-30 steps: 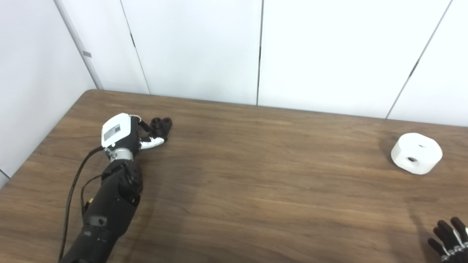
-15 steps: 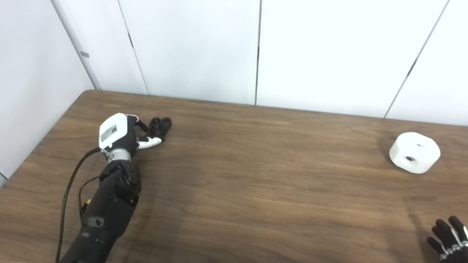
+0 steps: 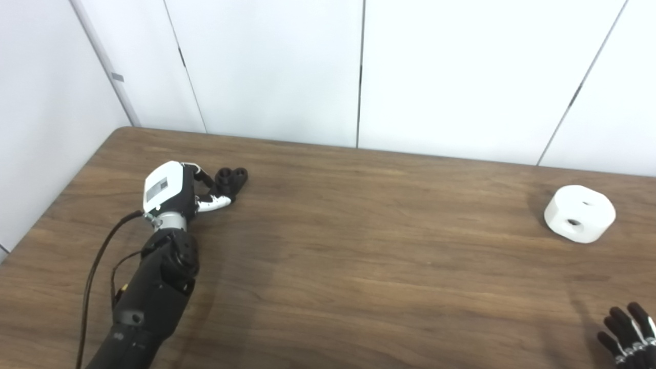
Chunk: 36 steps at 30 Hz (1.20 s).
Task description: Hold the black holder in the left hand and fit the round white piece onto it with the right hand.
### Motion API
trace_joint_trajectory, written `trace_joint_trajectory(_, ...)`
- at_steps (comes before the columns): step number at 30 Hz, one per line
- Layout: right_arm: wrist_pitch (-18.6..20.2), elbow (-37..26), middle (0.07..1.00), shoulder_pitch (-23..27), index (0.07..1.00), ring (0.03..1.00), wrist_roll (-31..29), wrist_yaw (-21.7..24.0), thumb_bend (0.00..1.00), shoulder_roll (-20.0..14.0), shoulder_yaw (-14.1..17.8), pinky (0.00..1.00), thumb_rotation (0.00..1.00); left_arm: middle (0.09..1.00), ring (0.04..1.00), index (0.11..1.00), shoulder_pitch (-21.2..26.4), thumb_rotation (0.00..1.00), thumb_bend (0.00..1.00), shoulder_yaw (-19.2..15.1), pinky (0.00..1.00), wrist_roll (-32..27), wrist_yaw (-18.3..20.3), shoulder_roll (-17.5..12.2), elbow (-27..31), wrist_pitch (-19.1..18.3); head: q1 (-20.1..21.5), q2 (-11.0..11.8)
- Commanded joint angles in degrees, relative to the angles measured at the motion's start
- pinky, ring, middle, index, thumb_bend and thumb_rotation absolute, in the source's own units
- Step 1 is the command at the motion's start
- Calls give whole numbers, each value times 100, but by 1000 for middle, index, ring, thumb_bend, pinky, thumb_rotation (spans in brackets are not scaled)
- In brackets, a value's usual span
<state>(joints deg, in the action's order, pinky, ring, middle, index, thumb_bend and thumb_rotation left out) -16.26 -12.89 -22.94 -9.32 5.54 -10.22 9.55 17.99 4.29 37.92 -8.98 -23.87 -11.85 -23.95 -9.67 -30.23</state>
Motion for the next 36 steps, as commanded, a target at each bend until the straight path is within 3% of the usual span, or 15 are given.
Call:
trace_joint_trajectory(1, 52, 66, 917, -110, 942, 920, 44, 14, 592, 60, -75, 873, 1000, 701, 831, 487, 52, 51, 515, 66, 897, 97, 61, -86, 271, -3, 1, -5)
trace_joint_trajectory(7, 13, 117, 917, -79, 937, 921, 69, 31, 602, 72, -112, 862, 1000, 719, 837, 488, -204, 52, 513, 303, 875, 75, 401, -48, 748, 78, 53, -21)
trace_joint_trajectory(10, -39, 132, 938, -73, 961, 942, -22, 102, 600, 30, -156, 904, 1000, 726, 840, 488, -347, 55, 513, 459, 863, 112, 525, 23, 997, 138, 43, -39)
trace_joint_trajectory(16, 207, 15, 949, -68, 974, 950, -53, 51, 605, 37, -209, 929, 1000, 720, 820, 489, -621, 56, 510, 972, 868, 208, 775, 155, 1404, 375, 107, -90)
trace_joint_trajectory(24, 437, -173, 925, -82, 954, 918, 91, -102, 628, 142, -267, 880, 1000, 724, 812, 488, -896, 57, 509, 1607, 881, 432, 1190, 301, 2009, 564, 358, -240)
trace_joint_trajectory(36, 548, -266, 888, -88, 913, 872, 197, -243, 670, 256, -351, 810, 1000, 742, 830, 490, -1298, 55, 508, 2119, 927, 566, 1803, 499, 2867, 805, 810, -481)
